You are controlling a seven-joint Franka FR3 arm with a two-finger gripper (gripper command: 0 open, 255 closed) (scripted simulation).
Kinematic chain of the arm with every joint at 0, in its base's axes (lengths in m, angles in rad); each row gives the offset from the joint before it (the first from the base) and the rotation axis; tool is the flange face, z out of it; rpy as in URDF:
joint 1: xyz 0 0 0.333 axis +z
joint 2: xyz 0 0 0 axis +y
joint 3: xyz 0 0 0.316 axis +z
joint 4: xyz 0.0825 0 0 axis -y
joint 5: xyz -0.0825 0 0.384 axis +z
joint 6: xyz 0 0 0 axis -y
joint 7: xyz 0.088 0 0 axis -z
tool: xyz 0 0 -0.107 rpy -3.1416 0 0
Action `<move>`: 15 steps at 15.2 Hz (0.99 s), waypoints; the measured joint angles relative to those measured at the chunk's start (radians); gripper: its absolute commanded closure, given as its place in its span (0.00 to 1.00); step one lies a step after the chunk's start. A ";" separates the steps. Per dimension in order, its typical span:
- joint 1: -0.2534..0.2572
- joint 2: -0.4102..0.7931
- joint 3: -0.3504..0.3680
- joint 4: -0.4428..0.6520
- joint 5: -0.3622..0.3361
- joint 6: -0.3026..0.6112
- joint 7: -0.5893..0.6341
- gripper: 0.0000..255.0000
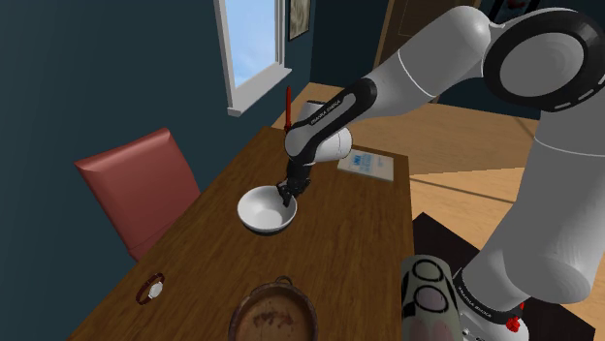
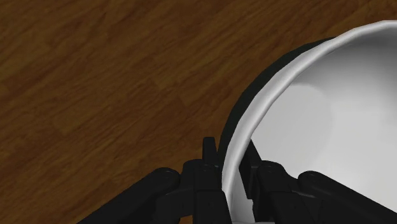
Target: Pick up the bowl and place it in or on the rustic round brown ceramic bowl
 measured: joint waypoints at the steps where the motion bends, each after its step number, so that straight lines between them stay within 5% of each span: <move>1: 0.000 0.000 0.000 0.000 0.000 0.000 0.000 1.00; 15: 0.004 -0.076 -0.010 0.003 -0.030 -0.076 0.040 1.00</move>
